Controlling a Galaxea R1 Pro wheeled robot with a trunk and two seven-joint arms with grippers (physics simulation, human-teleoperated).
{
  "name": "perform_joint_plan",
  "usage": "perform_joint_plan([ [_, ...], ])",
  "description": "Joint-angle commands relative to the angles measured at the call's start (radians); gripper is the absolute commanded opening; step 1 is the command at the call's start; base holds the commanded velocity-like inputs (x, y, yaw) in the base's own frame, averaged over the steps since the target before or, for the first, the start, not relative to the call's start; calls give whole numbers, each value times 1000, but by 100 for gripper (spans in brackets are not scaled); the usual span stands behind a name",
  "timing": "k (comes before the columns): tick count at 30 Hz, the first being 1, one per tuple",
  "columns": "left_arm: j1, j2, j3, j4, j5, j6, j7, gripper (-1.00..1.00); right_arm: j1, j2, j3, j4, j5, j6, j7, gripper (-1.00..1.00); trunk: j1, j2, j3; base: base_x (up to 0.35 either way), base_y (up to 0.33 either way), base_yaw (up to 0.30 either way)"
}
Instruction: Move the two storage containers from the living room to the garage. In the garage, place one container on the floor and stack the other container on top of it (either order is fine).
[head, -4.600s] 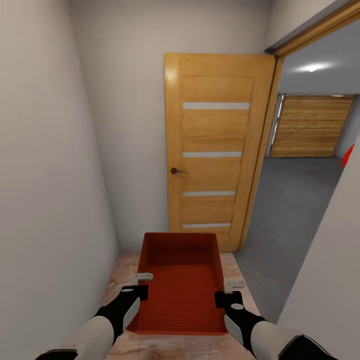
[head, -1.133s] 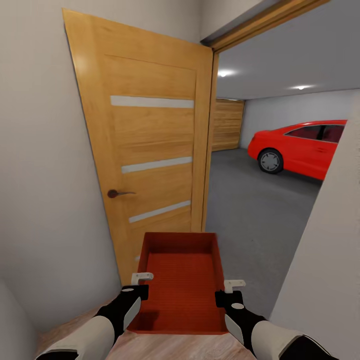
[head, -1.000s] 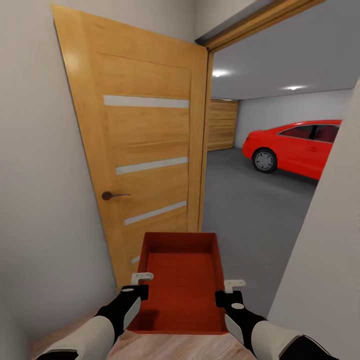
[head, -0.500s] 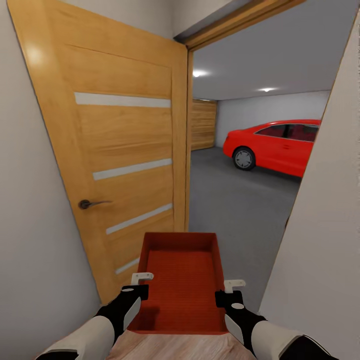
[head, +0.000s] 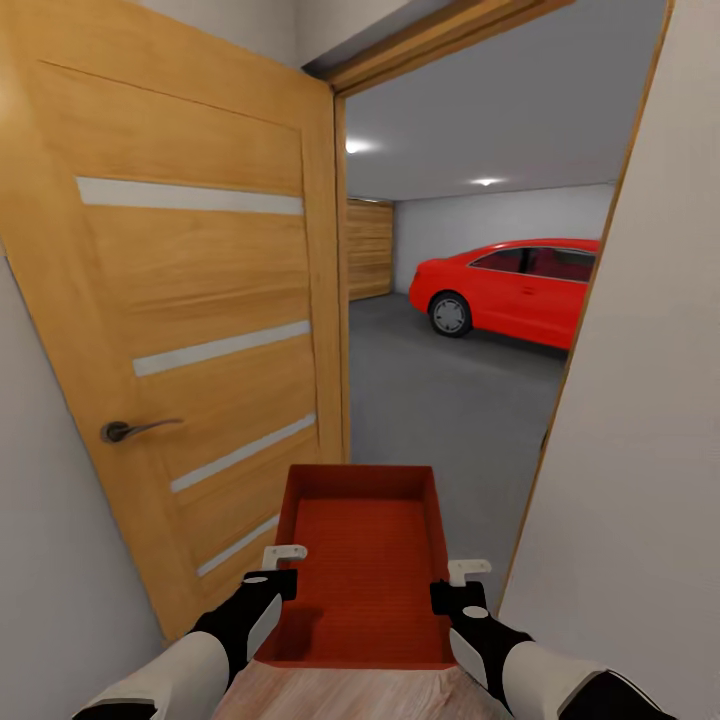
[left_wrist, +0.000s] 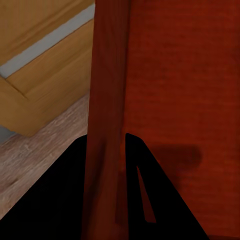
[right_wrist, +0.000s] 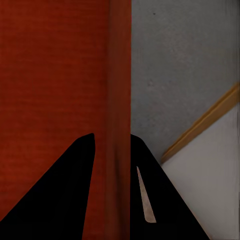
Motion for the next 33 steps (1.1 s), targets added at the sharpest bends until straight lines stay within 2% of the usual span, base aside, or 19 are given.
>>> perform_joint_plan([
  [1,0,6,16,-5,-21,8,7,-100,0,-6,1,3,-17,-5,-7,-100,1,-1,0,118,99,-242],
  [11,0,6,16,-5,-21,8,7,-100,0,-6,1,3,-17,-5,-7,-100,1,-1,0,118,99,-212],
  [33,0,6,16,-5,-21,8,5,-100,0,-7,1,3,-18,-5,-7,-100,1,-1,0,176,154,-15],
])
